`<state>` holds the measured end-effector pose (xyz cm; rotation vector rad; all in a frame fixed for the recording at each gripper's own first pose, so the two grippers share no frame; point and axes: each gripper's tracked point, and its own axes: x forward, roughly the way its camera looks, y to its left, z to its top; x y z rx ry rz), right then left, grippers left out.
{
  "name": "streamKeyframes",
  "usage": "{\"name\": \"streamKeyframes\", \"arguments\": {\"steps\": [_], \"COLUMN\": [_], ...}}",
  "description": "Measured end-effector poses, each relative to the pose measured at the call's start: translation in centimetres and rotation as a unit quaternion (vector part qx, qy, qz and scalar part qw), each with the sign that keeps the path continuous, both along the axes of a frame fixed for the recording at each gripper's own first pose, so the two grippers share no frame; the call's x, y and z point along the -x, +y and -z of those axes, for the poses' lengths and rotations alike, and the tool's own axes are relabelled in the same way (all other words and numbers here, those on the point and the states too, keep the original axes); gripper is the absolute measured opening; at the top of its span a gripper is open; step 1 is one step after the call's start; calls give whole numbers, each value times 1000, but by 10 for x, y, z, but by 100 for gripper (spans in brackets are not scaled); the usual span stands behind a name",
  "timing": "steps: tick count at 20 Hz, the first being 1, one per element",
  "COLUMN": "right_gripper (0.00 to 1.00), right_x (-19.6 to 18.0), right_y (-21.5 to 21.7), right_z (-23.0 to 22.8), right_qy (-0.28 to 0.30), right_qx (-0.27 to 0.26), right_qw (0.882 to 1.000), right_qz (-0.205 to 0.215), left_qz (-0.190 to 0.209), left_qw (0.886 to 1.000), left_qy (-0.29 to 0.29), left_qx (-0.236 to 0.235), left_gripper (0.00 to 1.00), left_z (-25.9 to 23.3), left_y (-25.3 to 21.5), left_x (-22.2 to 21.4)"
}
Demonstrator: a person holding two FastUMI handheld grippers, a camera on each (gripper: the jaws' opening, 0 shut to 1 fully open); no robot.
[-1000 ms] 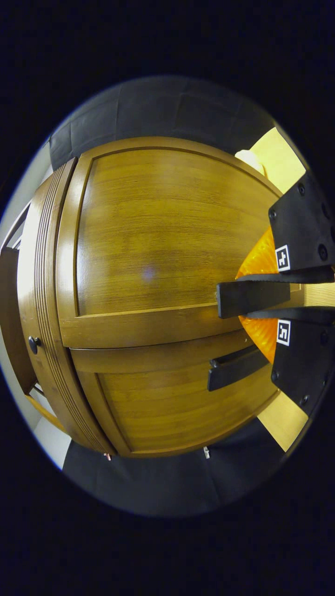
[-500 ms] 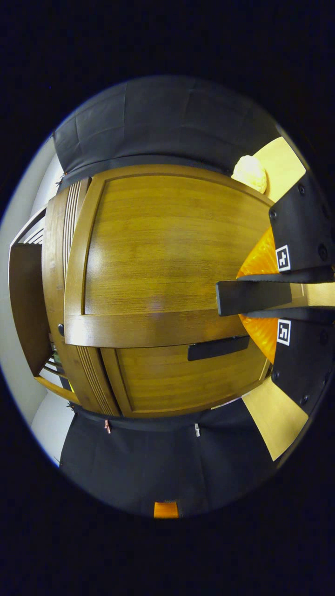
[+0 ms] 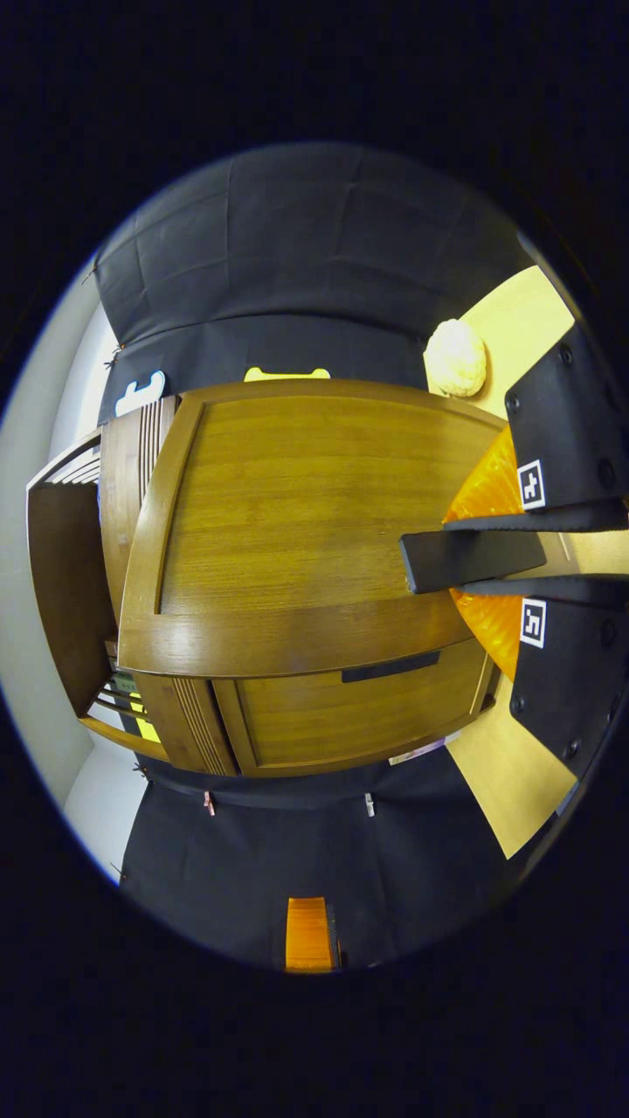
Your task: Open the right door of the double-door shoe cabinet with the right hand, and open the left door with the left hand.
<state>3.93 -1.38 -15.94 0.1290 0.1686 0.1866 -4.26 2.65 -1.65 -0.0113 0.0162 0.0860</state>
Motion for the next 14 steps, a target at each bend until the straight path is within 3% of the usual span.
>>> {"name": "streamKeyframes", "arguments": {"steps": [7,8,9,14], "right_gripper": [18,21,17,21], "right_x": [29,33,36,51], "right_y": [-43,-49,-55,-81], "right_z": [0,0,0,-5], "right_qy": [4,4,6,9], "right_qx": [1,4,8,21], "right_qw": [999,999,999,998], "right_qz": [39,42,45,53], "left_qz": [27,32,36,61], "left_qw": [1000,999,999,998], "left_qy": [0,-1,0,4], "left_qx": [-5,-4,-3,-1], "left_gripper": [95,95,95,94], "left_z": [1,1,1,6], "left_y": [-24,-28,-32,-58], "left_x": [-5,-7,-9,-20]}}
